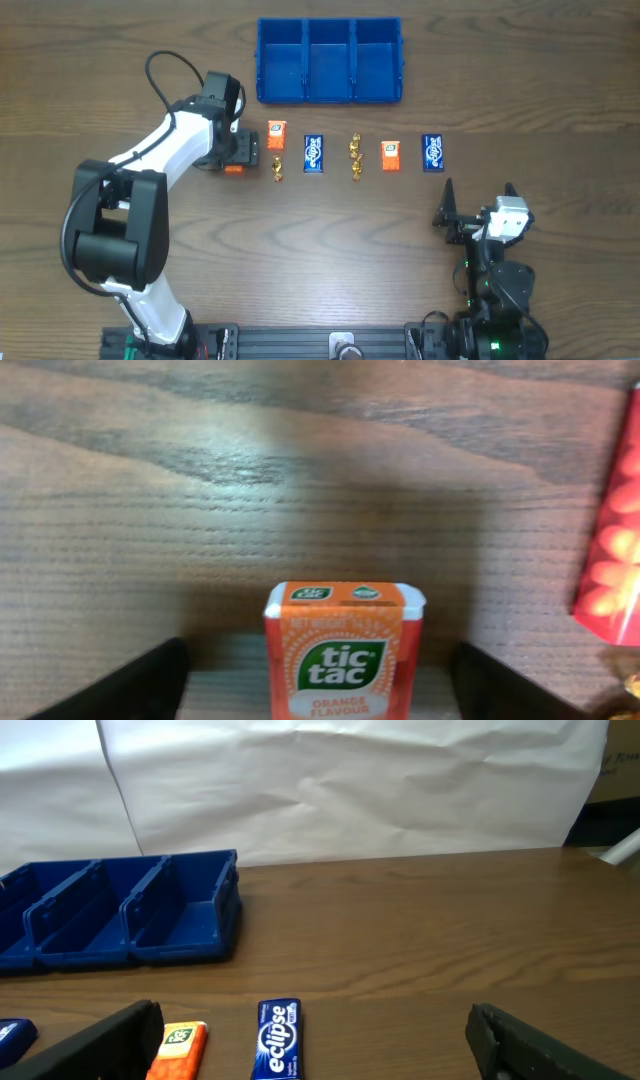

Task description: Sort Candies Into Trays

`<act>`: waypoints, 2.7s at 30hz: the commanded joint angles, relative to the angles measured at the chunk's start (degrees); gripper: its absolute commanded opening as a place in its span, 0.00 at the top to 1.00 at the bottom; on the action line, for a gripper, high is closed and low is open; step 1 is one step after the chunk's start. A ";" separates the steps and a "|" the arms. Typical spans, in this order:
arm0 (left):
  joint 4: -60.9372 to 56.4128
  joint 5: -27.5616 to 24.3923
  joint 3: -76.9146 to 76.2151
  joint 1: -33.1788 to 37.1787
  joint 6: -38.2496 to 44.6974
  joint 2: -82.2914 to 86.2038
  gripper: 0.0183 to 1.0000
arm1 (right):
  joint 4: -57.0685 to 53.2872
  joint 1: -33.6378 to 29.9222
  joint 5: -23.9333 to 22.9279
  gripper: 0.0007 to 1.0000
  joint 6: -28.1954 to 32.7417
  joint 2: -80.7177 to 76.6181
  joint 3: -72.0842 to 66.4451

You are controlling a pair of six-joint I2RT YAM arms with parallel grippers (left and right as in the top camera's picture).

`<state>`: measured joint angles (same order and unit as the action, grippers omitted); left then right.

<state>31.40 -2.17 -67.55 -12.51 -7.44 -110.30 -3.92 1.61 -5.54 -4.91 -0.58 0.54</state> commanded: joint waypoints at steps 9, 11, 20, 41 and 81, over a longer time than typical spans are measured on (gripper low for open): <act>0.15 -1.60 -0.48 -0.26 -1.62 -2.45 0.69 | -0.31 -0.35 0.15 0.00 0.68 0.42 -0.09; 1.44 -1.92 -1.27 -0.26 -2.23 -2.43 0.71 | -0.28 -0.35 0.15 0.00 0.68 0.42 -0.09; 17.84 2.95 -33.97 -7.32 -10.01 -0.96 0.72 | -0.31 -0.35 0.15 0.00 0.68 0.42 -0.09; 21.75 6.43 -69.88 -6.88 -6.73 -29.94 0.68 | -0.31 -0.35 0.15 0.00 0.68 0.42 -0.09; 1.11 4.28 -15.28 -11.82 -12.70 -8.44 0.06 | -0.31 -0.35 0.15 0.00 0.68 0.42 -0.09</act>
<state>32.80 4.14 -82.00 -24.47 -21.02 -117.38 -3.92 1.61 -5.54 -4.91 -0.58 0.54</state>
